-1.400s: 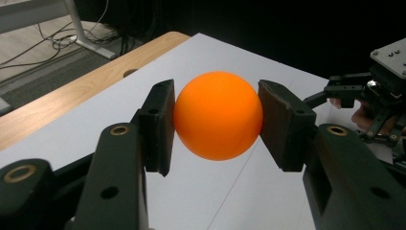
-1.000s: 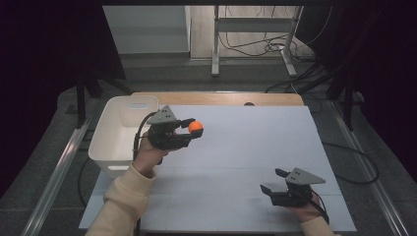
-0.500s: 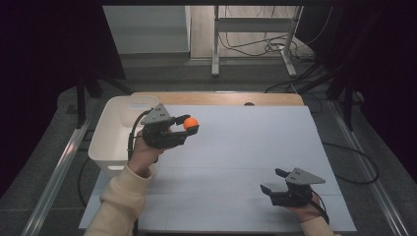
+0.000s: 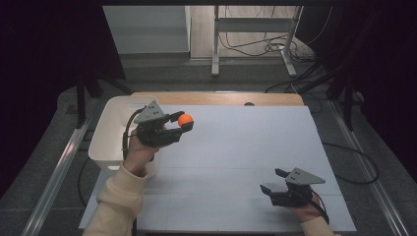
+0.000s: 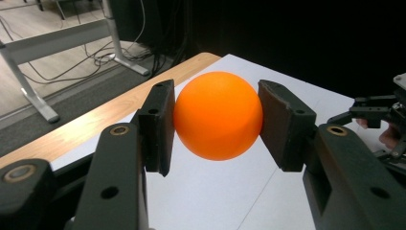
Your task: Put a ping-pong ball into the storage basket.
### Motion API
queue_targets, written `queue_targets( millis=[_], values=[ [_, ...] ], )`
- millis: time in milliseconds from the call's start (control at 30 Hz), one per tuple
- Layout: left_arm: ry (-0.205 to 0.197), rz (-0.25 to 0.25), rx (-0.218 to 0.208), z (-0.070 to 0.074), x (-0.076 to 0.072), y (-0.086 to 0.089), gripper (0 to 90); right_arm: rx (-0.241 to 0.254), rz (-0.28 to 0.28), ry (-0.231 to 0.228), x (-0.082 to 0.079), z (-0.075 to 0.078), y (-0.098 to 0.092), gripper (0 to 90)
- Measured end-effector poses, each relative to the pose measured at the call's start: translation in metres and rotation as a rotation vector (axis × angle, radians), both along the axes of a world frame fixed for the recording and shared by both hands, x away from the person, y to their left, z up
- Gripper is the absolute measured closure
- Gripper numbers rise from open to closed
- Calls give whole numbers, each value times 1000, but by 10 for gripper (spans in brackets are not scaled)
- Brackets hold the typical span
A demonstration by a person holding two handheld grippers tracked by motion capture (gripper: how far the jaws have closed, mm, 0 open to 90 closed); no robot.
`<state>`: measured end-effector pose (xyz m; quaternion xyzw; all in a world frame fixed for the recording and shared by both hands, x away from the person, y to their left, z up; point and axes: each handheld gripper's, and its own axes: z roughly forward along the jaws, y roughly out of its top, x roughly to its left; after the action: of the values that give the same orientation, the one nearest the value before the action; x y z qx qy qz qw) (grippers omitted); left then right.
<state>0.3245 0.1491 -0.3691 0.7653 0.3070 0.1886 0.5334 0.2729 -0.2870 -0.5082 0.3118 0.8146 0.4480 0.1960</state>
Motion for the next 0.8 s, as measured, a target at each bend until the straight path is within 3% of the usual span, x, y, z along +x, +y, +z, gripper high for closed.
queue_targets(
  millis=[800],
  values=[
    [-18, 88, -30, 5, 3, 28, 500, -2, 0, 1, 0, 0, 0, 188]
  ],
)
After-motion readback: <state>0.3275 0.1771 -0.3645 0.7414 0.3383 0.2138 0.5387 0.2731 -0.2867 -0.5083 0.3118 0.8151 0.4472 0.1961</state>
